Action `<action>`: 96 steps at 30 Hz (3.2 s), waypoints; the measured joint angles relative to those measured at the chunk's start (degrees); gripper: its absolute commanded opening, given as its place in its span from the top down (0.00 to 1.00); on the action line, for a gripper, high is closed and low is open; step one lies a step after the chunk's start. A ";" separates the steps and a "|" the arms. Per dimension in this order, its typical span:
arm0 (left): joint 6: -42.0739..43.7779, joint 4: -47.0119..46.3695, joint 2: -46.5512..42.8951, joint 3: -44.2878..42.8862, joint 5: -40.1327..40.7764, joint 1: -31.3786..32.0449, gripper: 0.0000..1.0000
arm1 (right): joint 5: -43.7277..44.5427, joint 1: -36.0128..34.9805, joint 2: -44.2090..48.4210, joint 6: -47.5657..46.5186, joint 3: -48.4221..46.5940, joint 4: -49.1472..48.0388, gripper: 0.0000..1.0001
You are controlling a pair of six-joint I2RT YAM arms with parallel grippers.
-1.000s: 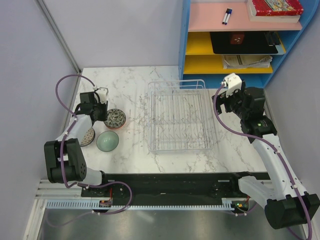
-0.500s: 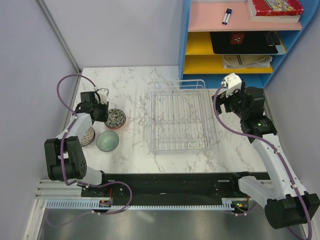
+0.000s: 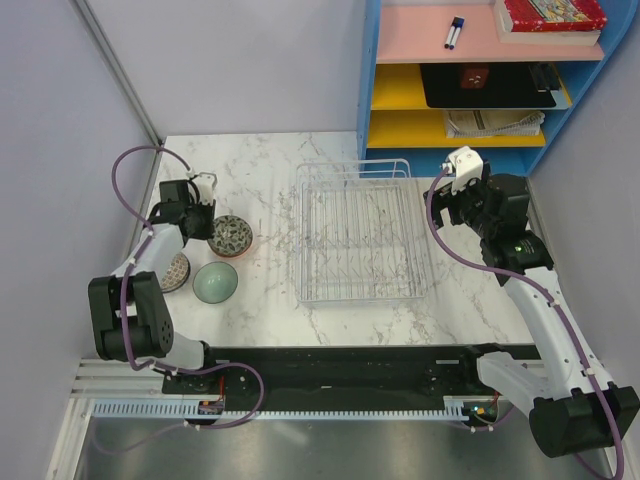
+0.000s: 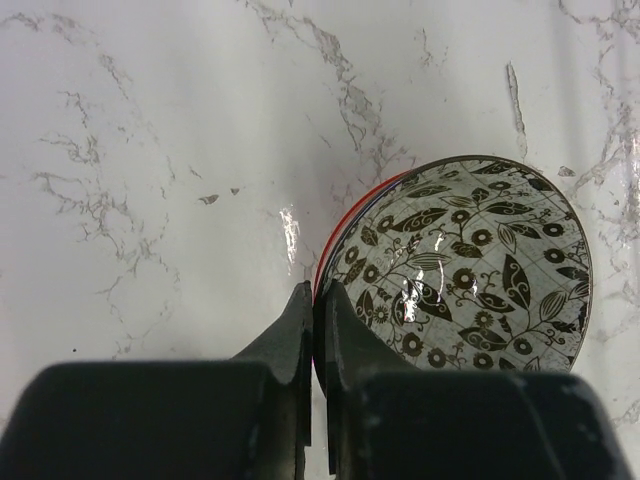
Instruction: Load the bowls into the dish rack
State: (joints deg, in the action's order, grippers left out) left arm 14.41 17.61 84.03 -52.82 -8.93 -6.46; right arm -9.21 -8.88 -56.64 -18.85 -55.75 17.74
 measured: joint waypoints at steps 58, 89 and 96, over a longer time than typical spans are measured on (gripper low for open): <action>-7.91 -16.70 1.44 -14.21 -47.84 23.45 0.98 | -46.95 -11.43 -30.40 54.38 -3.80 -33.16 0.02; -7.45 -17.79 -0.13 -13.57 -44.68 23.93 0.98 | -53.96 -13.77 -34.75 65.42 -2.58 -43.41 0.24; -7.43 -18.47 -0.37 -12.90 -44.04 24.13 0.98 | -53.81 -13.18 -35.71 72.48 0.42 -53.02 0.20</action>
State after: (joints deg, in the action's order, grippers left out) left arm 6.98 -0.86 83.66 -65.71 -52.97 17.67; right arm -63.02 -22.06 -92.36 53.63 -55.33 -35.29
